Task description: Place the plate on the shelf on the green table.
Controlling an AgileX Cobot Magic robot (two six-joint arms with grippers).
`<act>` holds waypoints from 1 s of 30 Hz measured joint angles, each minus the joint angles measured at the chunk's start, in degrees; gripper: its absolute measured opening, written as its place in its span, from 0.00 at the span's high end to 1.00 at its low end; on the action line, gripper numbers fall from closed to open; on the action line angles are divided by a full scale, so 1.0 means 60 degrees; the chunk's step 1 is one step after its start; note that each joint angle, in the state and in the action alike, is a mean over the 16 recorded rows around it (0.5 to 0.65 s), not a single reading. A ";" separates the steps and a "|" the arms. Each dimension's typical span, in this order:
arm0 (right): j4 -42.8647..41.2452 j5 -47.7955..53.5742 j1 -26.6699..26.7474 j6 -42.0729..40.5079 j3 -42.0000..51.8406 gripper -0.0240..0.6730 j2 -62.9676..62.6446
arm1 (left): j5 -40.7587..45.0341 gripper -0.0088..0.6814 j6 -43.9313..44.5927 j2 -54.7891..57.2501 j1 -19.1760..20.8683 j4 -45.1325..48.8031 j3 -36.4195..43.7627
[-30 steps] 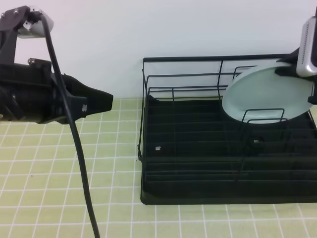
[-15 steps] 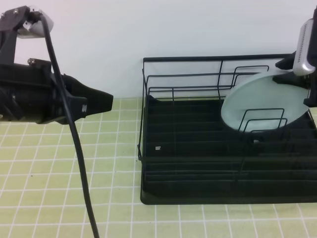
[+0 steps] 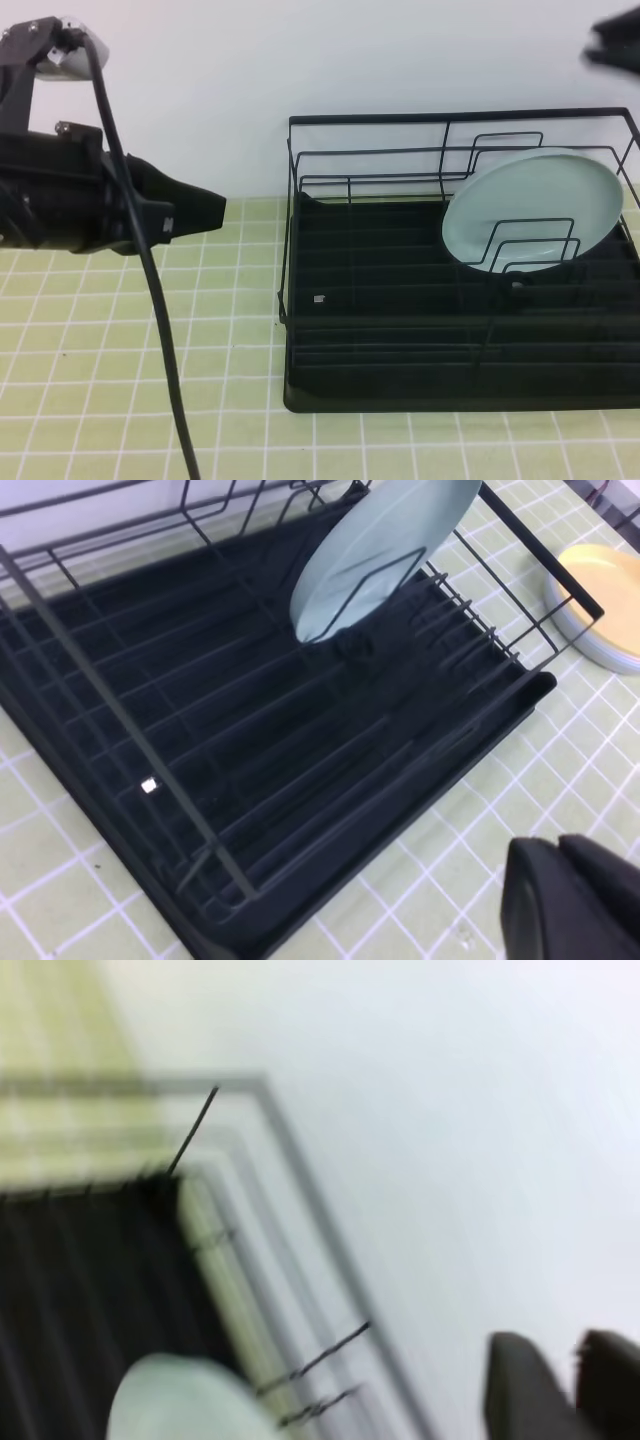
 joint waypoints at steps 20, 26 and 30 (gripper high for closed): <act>0.1394 -0.3199 0.0000 0.4885 0.5088 0.97 -0.7988 | -0.2937 0.99 -0.1505 -0.3970 0.0000 0.1380 0.2150; 0.1721 -0.3701 0.0000 0.4422 0.7870 0.97 -1.0260 | -0.4819 0.99 -0.1648 -0.5390 0.0000 0.1264 0.4273; 0.2111 -0.3719 0.0000 0.4180 0.9492 0.97 -1.1415 | -0.5739 0.99 -0.1540 -0.5896 0.0000 0.1050 0.5406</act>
